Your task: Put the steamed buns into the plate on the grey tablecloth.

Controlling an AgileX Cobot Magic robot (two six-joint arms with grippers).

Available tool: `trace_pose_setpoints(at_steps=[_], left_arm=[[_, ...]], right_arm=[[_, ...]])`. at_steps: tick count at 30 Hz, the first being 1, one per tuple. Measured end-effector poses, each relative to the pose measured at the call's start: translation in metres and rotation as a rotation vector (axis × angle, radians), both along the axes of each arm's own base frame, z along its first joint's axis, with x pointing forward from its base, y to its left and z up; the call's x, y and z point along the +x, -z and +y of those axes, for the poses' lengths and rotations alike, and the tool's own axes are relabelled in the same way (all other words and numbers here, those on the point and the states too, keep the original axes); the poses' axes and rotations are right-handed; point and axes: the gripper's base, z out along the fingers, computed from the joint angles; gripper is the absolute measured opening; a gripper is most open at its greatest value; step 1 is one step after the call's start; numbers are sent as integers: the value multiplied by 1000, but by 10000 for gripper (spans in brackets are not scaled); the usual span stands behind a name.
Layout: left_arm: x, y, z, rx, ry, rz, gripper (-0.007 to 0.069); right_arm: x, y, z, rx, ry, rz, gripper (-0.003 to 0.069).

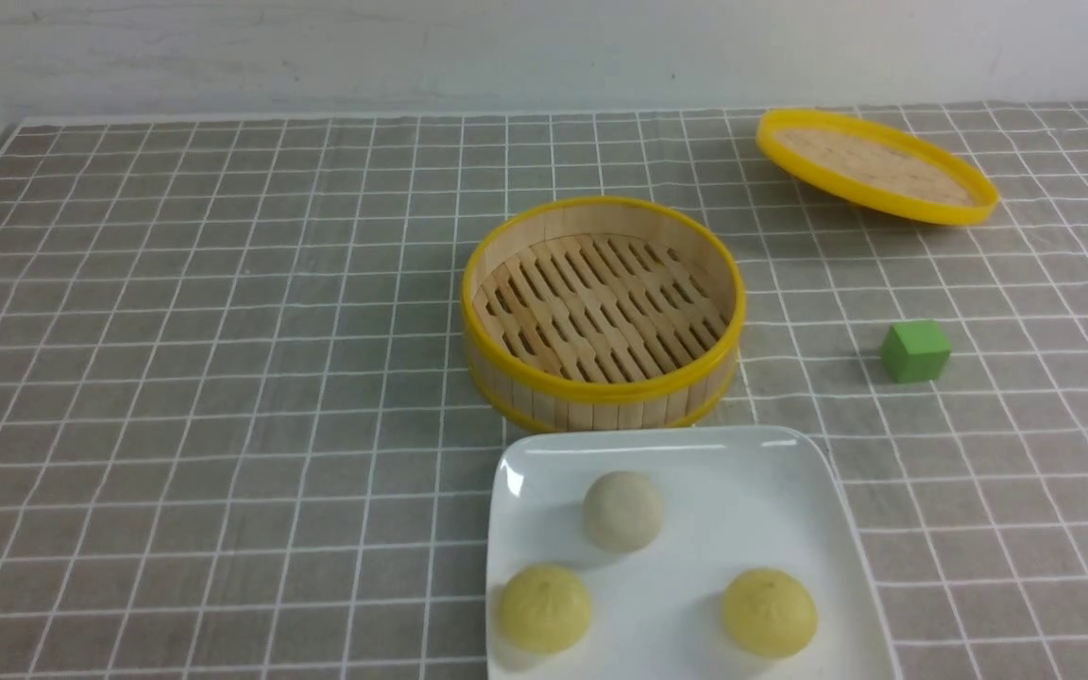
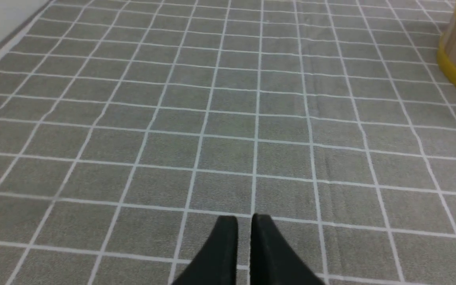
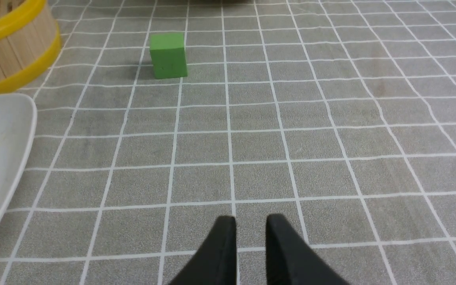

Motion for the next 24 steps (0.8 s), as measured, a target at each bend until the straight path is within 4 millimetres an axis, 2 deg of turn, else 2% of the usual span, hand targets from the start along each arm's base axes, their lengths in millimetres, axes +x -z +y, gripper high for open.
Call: trace_pose_setpoints(at_steps=[24], left_arm=[[0, 0, 2, 0, -41, 1, 91]], right_arm=[[0, 0, 0, 0, 0, 0, 165]])
